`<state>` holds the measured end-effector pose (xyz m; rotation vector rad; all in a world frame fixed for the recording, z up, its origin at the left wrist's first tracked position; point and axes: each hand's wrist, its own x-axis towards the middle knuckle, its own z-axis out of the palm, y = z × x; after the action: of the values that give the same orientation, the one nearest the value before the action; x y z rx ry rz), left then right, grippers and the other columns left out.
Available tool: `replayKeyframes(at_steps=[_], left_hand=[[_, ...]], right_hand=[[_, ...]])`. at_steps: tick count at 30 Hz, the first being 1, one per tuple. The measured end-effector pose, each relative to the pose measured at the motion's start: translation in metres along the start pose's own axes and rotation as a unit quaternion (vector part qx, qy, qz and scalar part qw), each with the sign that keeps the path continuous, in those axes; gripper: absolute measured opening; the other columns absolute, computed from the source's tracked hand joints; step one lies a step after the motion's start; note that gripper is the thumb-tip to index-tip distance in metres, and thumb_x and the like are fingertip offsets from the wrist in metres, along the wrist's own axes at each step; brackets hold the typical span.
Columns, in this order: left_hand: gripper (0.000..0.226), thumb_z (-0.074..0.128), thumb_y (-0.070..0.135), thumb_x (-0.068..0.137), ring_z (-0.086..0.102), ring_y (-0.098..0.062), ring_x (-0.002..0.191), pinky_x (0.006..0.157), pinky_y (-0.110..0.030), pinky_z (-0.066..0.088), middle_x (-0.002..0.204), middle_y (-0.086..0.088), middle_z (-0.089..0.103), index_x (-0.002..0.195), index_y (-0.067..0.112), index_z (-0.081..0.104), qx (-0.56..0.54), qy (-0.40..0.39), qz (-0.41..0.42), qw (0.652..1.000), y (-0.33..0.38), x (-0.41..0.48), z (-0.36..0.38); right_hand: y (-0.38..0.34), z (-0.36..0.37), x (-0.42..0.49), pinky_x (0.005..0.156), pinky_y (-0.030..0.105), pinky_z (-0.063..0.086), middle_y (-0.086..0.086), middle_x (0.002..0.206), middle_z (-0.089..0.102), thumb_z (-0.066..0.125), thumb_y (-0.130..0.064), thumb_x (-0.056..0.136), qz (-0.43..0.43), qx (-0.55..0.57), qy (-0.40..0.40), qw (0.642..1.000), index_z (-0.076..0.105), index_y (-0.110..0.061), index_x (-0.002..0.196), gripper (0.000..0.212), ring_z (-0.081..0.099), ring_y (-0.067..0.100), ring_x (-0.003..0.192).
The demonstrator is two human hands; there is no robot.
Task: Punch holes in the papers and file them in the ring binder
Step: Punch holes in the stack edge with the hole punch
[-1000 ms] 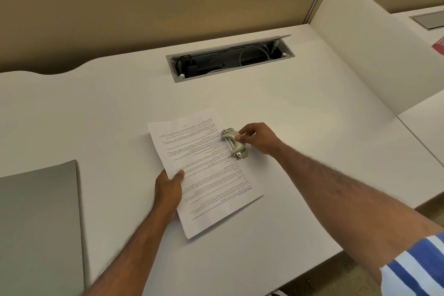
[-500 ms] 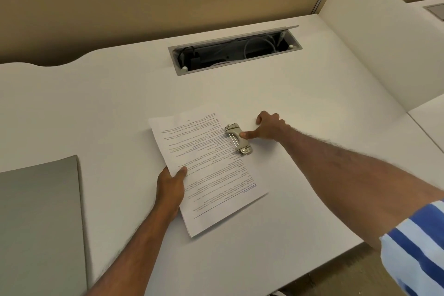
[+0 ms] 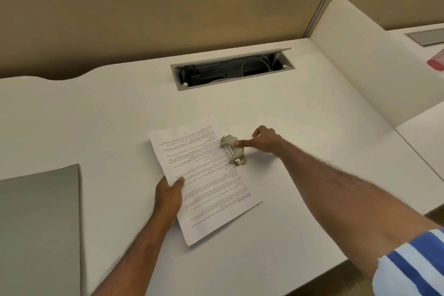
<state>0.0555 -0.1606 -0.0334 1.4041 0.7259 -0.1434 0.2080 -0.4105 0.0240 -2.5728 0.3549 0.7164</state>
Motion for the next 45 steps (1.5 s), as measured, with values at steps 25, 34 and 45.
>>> replayKeyframes(at_steps=[25,34,45], left_hand=[[0.020,0.053,0.015,0.098,0.069,-0.019,0.090,0.065,-0.031,0.055,0.098,0.007,0.072,0.102,0.031,0.064,-0.016,0.005,0.001,1.000,0.005,-0.012,-0.028],[0.022,0.055,0.015,0.097,0.073,-0.020,0.089,0.065,-0.033,0.058,0.100,0.003,0.076,0.110,0.029,0.065,-0.055,-0.018,0.050,0.997,0.025,-0.021,-0.070],[0.026,0.053,0.018,0.098,0.071,-0.024,0.095,0.070,-0.040,0.059,0.106,0.001,0.074,0.116,0.034,0.061,-0.105,-0.009,0.087,0.991,0.041,-0.033,-0.087]], right_hand=[[0.011,0.054,-0.036,0.081,0.038,0.047,-0.005,0.086,0.065,0.061,-0.050,0.089,-0.061,0.290,0.122,0.947,0.064,-0.019,0.091,0.031,0.059,0.017,0.081],[0.015,0.074,-0.085,0.063,0.010,0.043,-0.006,0.085,0.068,0.063,-0.021,0.092,-0.202,0.302,0.195,0.911,0.065,-0.019,0.097,0.006,0.059,0.003,0.074],[0.004,0.109,-0.123,0.084,0.044,0.052,0.020,0.101,0.072,0.045,-0.067,0.085,-0.070,0.635,-0.142,0.756,0.072,-0.006,0.104,0.069,0.068,0.032,0.092]])
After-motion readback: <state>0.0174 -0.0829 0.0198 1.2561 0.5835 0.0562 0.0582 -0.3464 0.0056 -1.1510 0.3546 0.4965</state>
